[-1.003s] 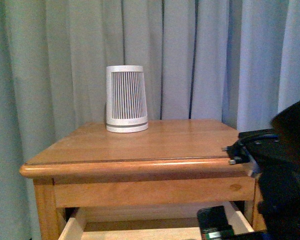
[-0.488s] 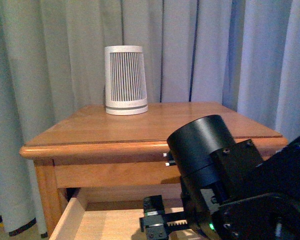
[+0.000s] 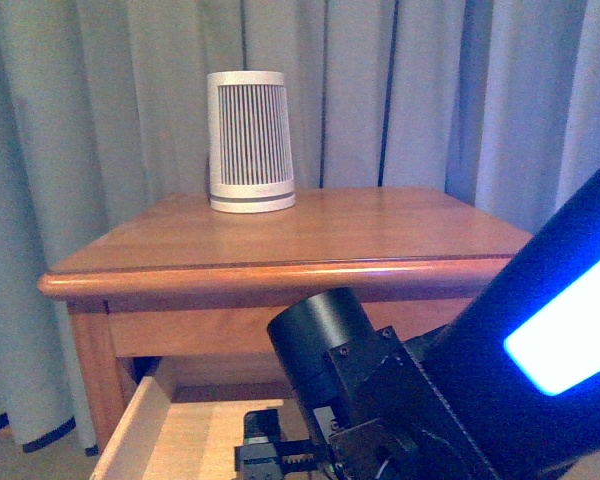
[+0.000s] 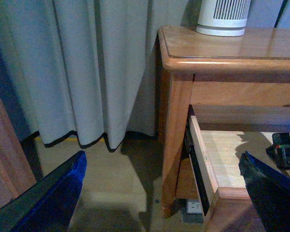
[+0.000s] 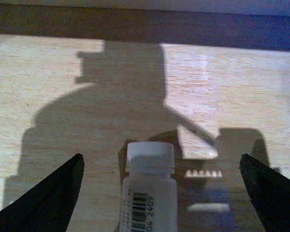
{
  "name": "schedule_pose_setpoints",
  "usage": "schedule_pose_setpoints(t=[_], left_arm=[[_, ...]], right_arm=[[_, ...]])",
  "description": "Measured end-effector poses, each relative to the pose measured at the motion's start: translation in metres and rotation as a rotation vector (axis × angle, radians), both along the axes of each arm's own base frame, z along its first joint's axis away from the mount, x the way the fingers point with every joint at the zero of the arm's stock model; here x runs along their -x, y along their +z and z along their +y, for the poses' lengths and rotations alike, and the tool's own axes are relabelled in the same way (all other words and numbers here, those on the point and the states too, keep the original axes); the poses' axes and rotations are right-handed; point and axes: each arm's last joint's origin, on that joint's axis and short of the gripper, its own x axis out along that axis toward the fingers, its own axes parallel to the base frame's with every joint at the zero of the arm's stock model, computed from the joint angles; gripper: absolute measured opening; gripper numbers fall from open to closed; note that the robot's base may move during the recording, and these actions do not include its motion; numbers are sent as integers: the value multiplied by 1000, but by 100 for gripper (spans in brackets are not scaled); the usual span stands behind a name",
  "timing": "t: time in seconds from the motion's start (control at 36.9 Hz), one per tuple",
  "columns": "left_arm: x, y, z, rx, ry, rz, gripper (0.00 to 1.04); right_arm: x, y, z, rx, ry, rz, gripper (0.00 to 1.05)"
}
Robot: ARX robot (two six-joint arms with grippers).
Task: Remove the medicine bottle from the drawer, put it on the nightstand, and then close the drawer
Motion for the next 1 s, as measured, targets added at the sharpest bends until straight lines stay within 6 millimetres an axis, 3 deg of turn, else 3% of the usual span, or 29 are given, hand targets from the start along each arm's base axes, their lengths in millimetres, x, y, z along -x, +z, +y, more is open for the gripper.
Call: schedule_pose_setpoints(t=[0.19, 0.57, 1.0], left_arm=[[0, 0, 0, 0, 0, 0, 98], [0, 0, 0, 0, 0, 0, 98], [0, 0, 0, 0, 0, 0, 98]], right_arm=[[-12, -11, 10, -14, -9, -3, 98], [-18, -23, 22, -9, -43, 0, 98], [-20, -25, 24, -10, -52, -18, 48]])
